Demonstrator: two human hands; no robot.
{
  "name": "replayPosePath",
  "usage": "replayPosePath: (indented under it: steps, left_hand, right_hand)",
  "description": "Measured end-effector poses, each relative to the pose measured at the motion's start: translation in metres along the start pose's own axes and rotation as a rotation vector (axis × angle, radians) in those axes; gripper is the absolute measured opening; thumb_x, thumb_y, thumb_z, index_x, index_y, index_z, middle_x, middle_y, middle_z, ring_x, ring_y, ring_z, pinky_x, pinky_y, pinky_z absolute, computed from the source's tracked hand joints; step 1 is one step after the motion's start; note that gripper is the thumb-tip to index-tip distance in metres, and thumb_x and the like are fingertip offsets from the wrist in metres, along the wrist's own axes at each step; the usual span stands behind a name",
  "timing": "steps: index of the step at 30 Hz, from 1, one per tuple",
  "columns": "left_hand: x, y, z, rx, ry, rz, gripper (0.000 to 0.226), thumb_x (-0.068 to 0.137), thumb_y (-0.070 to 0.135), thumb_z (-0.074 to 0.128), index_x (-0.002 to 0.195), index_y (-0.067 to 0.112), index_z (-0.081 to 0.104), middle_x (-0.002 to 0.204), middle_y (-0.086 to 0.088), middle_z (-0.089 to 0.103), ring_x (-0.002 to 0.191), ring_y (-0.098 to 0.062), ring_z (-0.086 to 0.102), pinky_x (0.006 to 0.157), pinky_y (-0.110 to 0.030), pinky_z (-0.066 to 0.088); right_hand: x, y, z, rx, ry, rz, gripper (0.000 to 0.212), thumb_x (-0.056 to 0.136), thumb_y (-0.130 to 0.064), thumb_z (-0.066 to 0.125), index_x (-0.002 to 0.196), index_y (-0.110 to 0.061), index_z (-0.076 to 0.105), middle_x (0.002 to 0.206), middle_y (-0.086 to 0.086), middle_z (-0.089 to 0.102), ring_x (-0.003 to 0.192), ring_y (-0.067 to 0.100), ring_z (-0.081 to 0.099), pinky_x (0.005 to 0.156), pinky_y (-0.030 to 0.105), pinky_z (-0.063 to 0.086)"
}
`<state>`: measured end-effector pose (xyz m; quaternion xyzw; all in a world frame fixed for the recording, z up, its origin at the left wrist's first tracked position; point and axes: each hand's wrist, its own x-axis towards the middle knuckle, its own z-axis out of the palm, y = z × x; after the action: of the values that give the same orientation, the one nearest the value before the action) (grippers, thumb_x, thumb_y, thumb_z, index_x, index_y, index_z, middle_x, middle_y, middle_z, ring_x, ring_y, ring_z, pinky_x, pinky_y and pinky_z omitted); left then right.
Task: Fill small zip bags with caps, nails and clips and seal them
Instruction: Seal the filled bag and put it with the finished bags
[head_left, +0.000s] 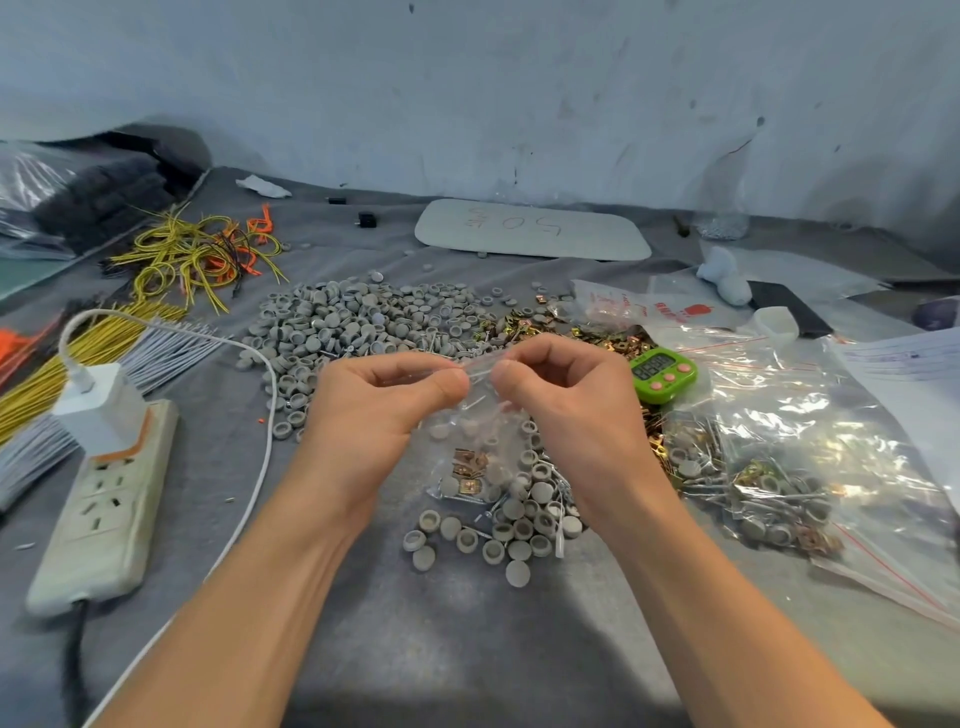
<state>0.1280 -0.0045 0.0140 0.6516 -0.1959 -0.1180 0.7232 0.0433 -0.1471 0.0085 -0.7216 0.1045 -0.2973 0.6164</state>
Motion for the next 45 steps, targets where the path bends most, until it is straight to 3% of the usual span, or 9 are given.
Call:
replayPosePath:
  steps: [6,10,15,22,25,30,34,39,45]
  left_hand:
    - [-0.002,-0.001,0.001,-0.015,-0.056,-0.027,0.015,0.057,0.025,0.085,0.07,0.019,0.083,0.072,-0.001,0.077,0.065,-0.001,0.071,0.059,-0.009,0.05]
    - [-0.001,-0.004,0.006,0.004,-0.029,-0.011,0.015,0.071,0.006,0.086,0.069,0.021,0.082,0.07,-0.001,0.077,0.063,-0.003,0.07,0.059,-0.011,0.051]
    - [-0.002,-0.005,0.007,0.039,-0.043,0.002,0.016,0.075,0.007,0.085,0.071,0.022,0.082,0.074,0.0,0.078,0.07,-0.002,0.071,0.064,-0.009,0.05]
    - [-0.002,-0.003,0.009,0.039,0.035,-0.031,0.011,0.07,0.013,0.088,0.07,0.022,0.082,0.072,0.001,0.077,0.064,-0.002,0.07,0.055,-0.009,0.048]
    - [-0.001,-0.005,0.011,0.04,0.022,-0.034,0.014,0.075,0.01,0.086,0.068,0.022,0.081,0.072,0.002,0.077,0.064,-0.001,0.07,0.057,-0.009,0.049]
    - [-0.002,-0.006,0.011,0.043,-0.03,-0.036,0.008,0.071,0.017,0.087,0.073,0.024,0.083,0.075,0.0,0.078,0.068,-0.004,0.071,0.062,-0.011,0.051]
    - [-0.003,-0.002,0.011,0.017,0.034,-0.038,0.008,0.06,0.034,0.083,0.067,0.031,0.082,0.069,0.006,0.076,0.062,0.003,0.067,0.057,-0.006,0.046]
    - [-0.003,-0.002,0.011,-0.015,0.082,-0.035,0.006,0.06,0.034,0.081,0.061,0.028,0.081,0.065,0.005,0.074,0.061,0.003,0.067,0.059,-0.004,0.045]
    - [-0.001,-0.004,0.006,0.008,0.026,-0.042,0.017,0.084,0.031,0.074,0.071,0.038,0.082,0.077,0.003,0.078,0.077,0.001,0.072,0.069,-0.008,0.048]
  right_hand:
    - [-0.001,-0.001,0.001,-0.054,-0.063,0.001,0.016,0.093,-0.008,0.072,0.079,-0.014,0.076,0.072,0.01,0.071,0.066,0.013,0.058,0.065,0.033,0.05]
    - [-0.001,0.0,0.003,-0.081,-0.064,-0.007,0.017,0.094,-0.009,0.069,0.078,-0.013,0.072,0.068,0.01,0.064,0.065,0.015,0.053,0.063,0.035,0.045]
    - [-0.004,-0.002,0.001,-0.067,-0.109,0.028,0.009,0.089,-0.018,0.073,0.08,-0.017,0.076,0.076,0.018,0.07,0.066,0.018,0.055,0.063,0.037,0.046]
    - [0.0,-0.003,-0.004,-0.039,0.019,0.028,0.024,0.09,-0.004,0.071,0.072,-0.02,0.071,0.066,0.004,0.062,0.064,0.014,0.05,0.062,0.033,0.044]
    - [-0.002,-0.003,-0.004,-0.045,-0.001,0.062,0.016,0.088,-0.008,0.074,0.076,-0.017,0.074,0.066,-0.002,0.067,0.064,0.011,0.056,0.063,0.03,0.05]
    - [-0.001,-0.003,-0.003,0.006,-0.021,0.111,0.025,0.088,-0.002,0.075,0.072,-0.02,0.079,0.072,0.007,0.075,0.066,0.015,0.066,0.077,0.043,0.06]
    - [0.001,-0.001,-0.008,0.037,0.052,0.125,0.022,0.088,-0.004,0.076,0.072,-0.019,0.078,0.068,0.006,0.072,0.066,0.016,0.062,0.075,0.038,0.054]
    - [-0.001,-0.003,-0.011,0.024,0.034,0.141,0.025,0.086,-0.009,0.077,0.066,-0.023,0.078,0.063,0.0,0.071,0.065,0.008,0.064,0.078,0.026,0.046]
    - [0.0,-0.003,-0.018,0.123,0.067,0.218,0.017,0.089,-0.008,0.077,0.075,-0.015,0.082,0.074,0.009,0.077,0.072,0.012,0.069,0.084,0.03,0.048]
